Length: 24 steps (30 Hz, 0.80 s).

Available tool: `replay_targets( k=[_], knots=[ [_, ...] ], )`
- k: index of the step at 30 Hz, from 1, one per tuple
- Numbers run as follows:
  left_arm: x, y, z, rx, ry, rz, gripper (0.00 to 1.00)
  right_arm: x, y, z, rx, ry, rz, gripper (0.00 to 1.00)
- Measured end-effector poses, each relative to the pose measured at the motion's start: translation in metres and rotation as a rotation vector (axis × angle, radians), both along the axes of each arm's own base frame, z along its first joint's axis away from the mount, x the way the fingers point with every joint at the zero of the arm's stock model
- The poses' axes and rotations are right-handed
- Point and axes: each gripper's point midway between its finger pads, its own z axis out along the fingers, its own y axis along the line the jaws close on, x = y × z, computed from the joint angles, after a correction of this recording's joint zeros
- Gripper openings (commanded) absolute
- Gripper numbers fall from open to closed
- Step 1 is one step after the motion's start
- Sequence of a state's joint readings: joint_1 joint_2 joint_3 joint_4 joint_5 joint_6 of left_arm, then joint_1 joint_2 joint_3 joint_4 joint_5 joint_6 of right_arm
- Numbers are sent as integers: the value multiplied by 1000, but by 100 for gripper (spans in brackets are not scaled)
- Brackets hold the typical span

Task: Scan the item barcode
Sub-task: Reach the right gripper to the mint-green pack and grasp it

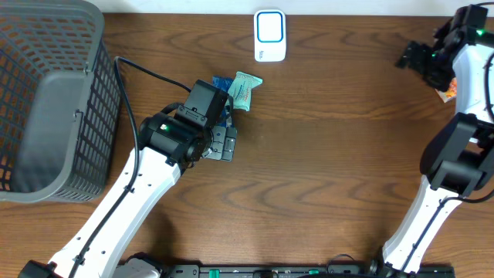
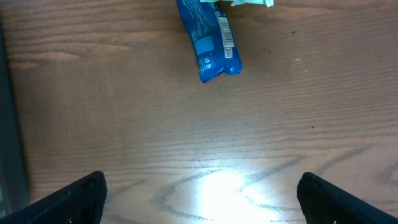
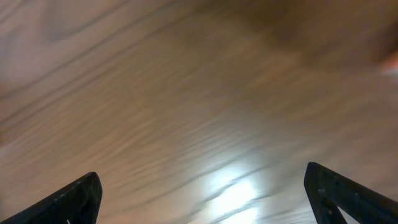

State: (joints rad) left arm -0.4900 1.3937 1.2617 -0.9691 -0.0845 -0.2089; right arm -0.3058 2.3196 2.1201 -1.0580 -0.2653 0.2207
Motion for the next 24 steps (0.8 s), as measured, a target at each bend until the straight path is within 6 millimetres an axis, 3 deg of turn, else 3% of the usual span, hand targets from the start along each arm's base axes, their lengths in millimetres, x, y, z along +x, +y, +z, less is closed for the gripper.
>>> replay_targets(
  k=[5,11,15,20,24],
  knots=[
    [0,0,0,0,0,0,98,1,78,1,195,-3,138,99],
    [0,0,0,0,0,0,98,-9,182,-20,282,34,325,99],
    [0,0,0,0,0,0,98,-12,248,-30,306,17,407,83],
    [0,0,0,0,0,0,98,-18,319,-31,343,8,431,79],
    [0,0,0,0,0,0,98,-20,353,-30,339,5,393,82]
  ],
)
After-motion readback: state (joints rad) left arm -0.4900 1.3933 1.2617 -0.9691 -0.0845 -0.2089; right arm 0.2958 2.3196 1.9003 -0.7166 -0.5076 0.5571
